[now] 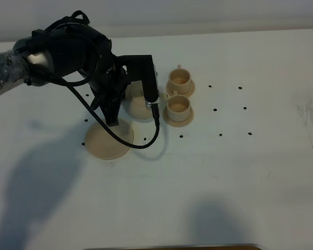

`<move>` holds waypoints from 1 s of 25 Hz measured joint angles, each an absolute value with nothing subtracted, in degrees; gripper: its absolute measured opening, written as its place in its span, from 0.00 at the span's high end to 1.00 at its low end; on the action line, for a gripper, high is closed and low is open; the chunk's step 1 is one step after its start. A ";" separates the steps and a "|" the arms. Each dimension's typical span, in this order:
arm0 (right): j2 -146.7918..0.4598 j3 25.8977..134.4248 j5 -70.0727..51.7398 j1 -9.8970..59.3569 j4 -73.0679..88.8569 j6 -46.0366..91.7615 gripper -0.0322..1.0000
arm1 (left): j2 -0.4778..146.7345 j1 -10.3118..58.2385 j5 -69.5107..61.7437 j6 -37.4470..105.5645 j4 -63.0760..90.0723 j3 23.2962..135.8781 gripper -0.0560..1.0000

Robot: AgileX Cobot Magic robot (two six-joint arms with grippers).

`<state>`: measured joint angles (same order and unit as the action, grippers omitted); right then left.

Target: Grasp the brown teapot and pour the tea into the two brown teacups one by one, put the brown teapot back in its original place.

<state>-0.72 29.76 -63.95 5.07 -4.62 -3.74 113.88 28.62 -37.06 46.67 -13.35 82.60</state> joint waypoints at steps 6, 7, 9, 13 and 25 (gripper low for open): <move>-0.72 29.76 -63.95 5.07 -4.62 -3.74 0.67 | 113.88 28.62 -34.92 48.45 -14.57 82.60 0.79; -0.72 29.76 -63.95 5.07 -4.62 -3.74 0.67 | 113.88 28.62 -34.74 49.05 -14.57 82.60 0.79; -0.72 29.76 -63.95 5.07 -4.62 -3.74 0.67 | 113.88 28.62 -34.29 49.82 -14.57 82.60 0.79; -0.72 29.76 -63.95 5.07 -4.62 -3.74 0.67 | 113.88 29.12 -33.30 51.38 -14.89 82.60 0.79; -0.72 29.76 -63.95 5.07 -4.62 -3.74 0.67 | 113.88 29.31 -31.98 54.16 -17.49 82.60 0.79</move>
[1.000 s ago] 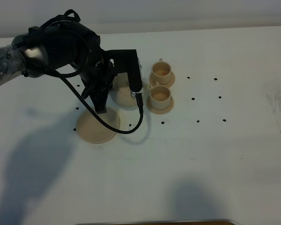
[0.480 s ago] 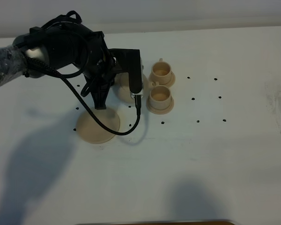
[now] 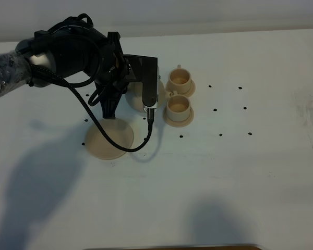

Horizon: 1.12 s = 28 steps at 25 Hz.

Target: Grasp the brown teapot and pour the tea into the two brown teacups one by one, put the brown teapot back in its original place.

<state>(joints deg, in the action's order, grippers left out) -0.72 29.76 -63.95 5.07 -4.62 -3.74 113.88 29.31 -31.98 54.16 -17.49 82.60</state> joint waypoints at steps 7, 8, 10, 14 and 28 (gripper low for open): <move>-0.72 29.76 -63.95 5.07 -4.62 -3.74 0.67 | 113.88 29.31 -31.12 54.34 -19.35 82.60 0.79; -0.72 29.76 -63.95 5.07 -4.62 -3.74 0.67 | 113.88 29.31 -30.84 54.34 -19.52 82.60 0.79; -0.72 29.76 -63.95 5.07 -4.62 -3.74 0.67 | 113.88 29.31 -30.28 54.34 -20.09 82.60 0.79; -0.72 29.76 -63.95 5.07 -4.62 -3.74 0.67 | 113.93 29.31 -28.77 54.45 -20.59 82.60 0.79; -0.72 29.76 -63.95 5.07 -4.62 -3.74 0.67 | 115.28 30.77 -26.67 54.57 -24.04 83.14 0.79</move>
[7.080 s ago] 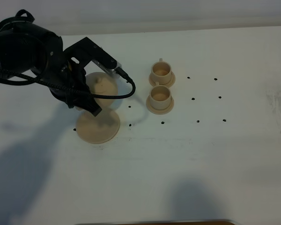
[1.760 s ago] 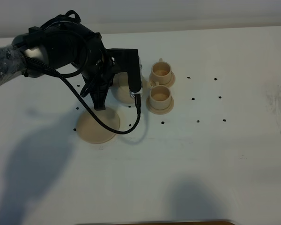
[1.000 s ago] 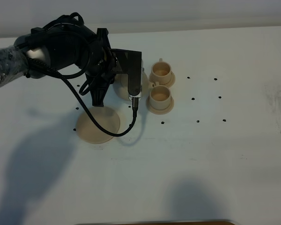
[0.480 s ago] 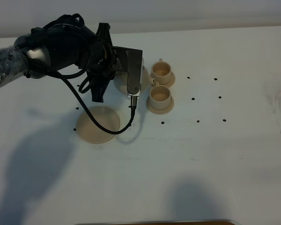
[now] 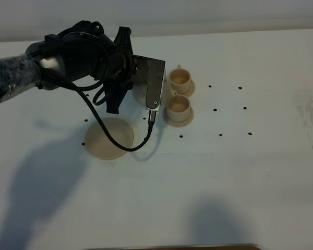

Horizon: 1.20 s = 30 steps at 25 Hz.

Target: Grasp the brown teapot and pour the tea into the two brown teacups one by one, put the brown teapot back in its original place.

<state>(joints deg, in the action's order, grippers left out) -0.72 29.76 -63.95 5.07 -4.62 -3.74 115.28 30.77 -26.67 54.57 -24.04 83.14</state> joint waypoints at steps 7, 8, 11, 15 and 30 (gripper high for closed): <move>-0.72 29.76 -63.95 5.07 -4.62 -3.74 0.67 | 115.28 30.91 -25.77 54.57 -27.47 83.14 0.79; -0.72 29.76 -63.95 5.07 -4.62 -3.74 0.67 | 115.28 30.91 -25.65 54.57 -27.88 83.14 0.79; -0.72 29.76 -63.95 5.07 -4.62 -3.74 0.67 | 115.28 30.91 -25.00 54.57 -28.91 83.14 0.79; -0.72 29.76 -63.95 5.07 -4.62 -3.74 0.67 | 115.28 31.43 -24.23 54.84 -29.24 83.14 0.79; -0.72 29.76 -63.95 5.07 -4.62 -3.74 0.67 | 115.28 32.15 -23.31 57.13 -31.72 83.14 0.79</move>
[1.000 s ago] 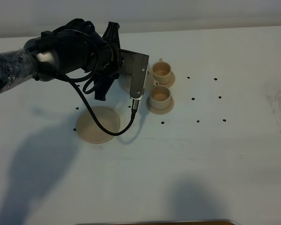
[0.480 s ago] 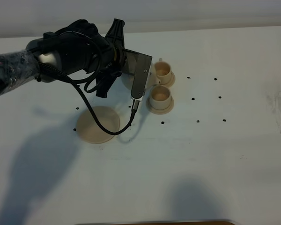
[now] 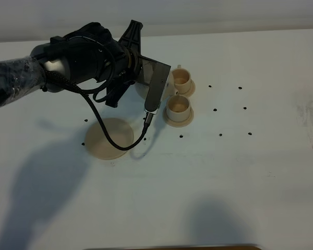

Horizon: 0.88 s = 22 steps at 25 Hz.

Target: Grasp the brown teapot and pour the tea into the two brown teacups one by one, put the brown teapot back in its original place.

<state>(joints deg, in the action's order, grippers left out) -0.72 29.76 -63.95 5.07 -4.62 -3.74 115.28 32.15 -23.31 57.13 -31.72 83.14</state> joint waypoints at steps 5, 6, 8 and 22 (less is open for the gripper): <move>-0.72 29.76 -63.95 5.07 -4.62 -3.74 0.67 | 115.28 32.15 -23.03 58.87 -32.17 83.14 0.79; -0.72 29.76 -63.95 5.07 -4.62 -3.74 0.67 | 115.28 32.15 -23.03 59.35 -32.30 83.14 0.79; -0.72 29.76 -63.95 5.07 -4.62 -3.74 0.67 | 115.28 32.15 -22.98 59.93 -32.46 83.14 0.79; -0.72 29.76 -63.95 5.07 -4.62 -3.74 0.67 | 115.28 32.70 -21.09 61.66 -36.39 83.14 0.79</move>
<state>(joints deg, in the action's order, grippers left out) -0.72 29.76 -63.95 5.07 -4.62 -3.74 115.28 32.70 -21.09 61.66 -36.39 83.14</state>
